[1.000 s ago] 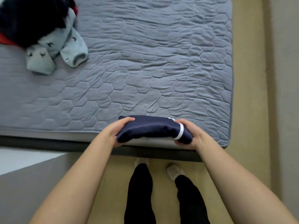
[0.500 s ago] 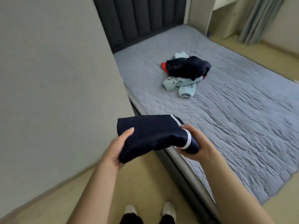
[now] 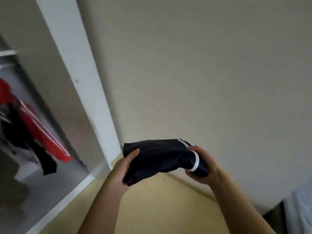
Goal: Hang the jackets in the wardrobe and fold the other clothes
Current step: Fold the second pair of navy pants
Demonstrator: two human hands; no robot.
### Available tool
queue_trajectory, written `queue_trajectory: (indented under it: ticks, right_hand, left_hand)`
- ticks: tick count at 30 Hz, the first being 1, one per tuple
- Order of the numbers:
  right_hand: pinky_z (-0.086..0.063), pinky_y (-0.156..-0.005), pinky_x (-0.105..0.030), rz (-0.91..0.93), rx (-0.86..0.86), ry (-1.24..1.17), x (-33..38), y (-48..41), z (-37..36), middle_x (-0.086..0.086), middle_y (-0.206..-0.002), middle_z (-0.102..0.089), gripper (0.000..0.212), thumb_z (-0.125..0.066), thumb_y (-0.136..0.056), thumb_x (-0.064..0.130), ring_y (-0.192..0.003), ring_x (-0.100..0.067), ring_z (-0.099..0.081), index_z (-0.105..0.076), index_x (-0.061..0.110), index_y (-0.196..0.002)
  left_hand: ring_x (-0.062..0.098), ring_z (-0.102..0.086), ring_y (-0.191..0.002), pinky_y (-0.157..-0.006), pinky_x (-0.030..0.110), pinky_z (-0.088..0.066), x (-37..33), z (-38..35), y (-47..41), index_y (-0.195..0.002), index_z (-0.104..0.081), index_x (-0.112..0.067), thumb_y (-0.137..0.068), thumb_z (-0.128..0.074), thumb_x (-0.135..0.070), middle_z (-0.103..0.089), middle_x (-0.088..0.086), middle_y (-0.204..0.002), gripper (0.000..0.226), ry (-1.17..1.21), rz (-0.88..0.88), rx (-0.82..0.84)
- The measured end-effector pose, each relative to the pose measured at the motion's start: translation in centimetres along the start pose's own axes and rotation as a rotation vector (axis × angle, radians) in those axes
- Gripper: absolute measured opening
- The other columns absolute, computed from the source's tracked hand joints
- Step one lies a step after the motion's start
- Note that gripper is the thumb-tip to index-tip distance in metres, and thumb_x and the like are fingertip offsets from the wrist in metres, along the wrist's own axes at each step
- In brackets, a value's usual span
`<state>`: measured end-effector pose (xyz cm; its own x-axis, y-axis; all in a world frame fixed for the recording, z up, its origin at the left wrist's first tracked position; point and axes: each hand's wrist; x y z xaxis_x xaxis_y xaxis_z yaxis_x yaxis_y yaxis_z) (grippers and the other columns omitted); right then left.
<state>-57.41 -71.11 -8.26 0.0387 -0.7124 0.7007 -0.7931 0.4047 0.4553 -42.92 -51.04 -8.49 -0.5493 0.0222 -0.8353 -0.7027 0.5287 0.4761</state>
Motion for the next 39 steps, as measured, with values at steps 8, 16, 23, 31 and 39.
queue_trajectory:
  ticks: [8, 16, 23, 31, 39]
  right_hand:
    - [-0.053, -0.048, -0.028, -0.409, 0.305, 0.277, -12.9, -9.9, -26.3, -0.013, -0.069, -0.064, 0.019, -0.067, -0.069, 0.012, -0.062, -0.023, -0.062, -0.064, 0.003, -0.086]
    - [-0.054, -0.044, -0.028, -0.533, 0.605, 0.391, -18.5, -13.2, -47.8, -0.014, -0.065, -0.063, 0.028, -0.068, -0.065, 0.019, -0.051, -0.022, -0.063, -0.062, 0.0, -0.084]
    - [-0.053, -0.042, -0.029, -0.471, 0.915, 0.401, -16.4, -15.2, -64.9, -0.014, -0.075, -0.065, 0.038, -0.072, -0.066, 0.019, -0.054, -0.023, -0.066, -0.064, 0.005, -0.1]
    - [-0.053, -0.042, -0.03, -0.367, 1.218, 0.43, -12.3, -17.9, -86.2, -0.016, -0.078, -0.068, 0.041, -0.074, -0.06, 0.016, -0.056, -0.026, -0.067, -0.064, 0.005, -0.098]
    - [-0.057, -0.048, -0.034, -0.283, 1.23, 0.465, -15.2, -23.6, -103.2, -0.025, -0.086, -0.071, 0.052, -0.074, -0.055, 0.007, -0.066, -0.033, -0.071, -0.061, 0.003, -0.105]
  left_hand:
    - [0.026, -0.069, -0.095, -0.087, 0.036, -0.051, -7.2, 25.9, 5.7, -0.114, -0.066, -0.002, -0.083, -0.064, -0.025, -0.07, 0.018, -0.106, 0.039, 0.347, -0.2, -0.308]
    - [0.024, -0.072, -0.079, -0.075, 0.036, -0.056, -17.3, 38.8, 11.3, -0.091, -0.072, -0.005, -0.094, -0.052, -0.024, -0.074, 0.015, -0.087, 0.028, 0.407, -0.461, -0.569]
    - [0.018, -0.071, -0.064, -0.052, 0.026, -0.056, -29.9, 46.2, 14.6, -0.07, -0.078, -0.013, -0.065, -0.071, -0.031, -0.074, 0.008, -0.077, 0.02, 0.311, -0.699, -0.72]
    - [0.016, -0.068, -0.053, -0.048, 0.026, -0.056, -45.8, 54.4, 16.2, -0.057, -0.076, -0.013, -0.071, -0.071, -0.028, -0.072, 0.006, -0.067, 0.021, 0.229, -0.871, -0.841]
    - [0.018, -0.064, -0.046, -0.041, 0.026, -0.053, -58.1, 68.3, 13.3, -0.079, -0.065, -0.006, -0.081, -0.07, -0.024, -0.066, 0.01, -0.061, 0.019, 0.313, -0.777, -0.869]
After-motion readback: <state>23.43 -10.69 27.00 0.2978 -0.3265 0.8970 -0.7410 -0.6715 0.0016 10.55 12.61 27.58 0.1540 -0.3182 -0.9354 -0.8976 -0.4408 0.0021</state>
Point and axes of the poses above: each hand's wrist, its own y-axis away from the middle knuckle, its own z-axis out of the back of the hand, x = y × z
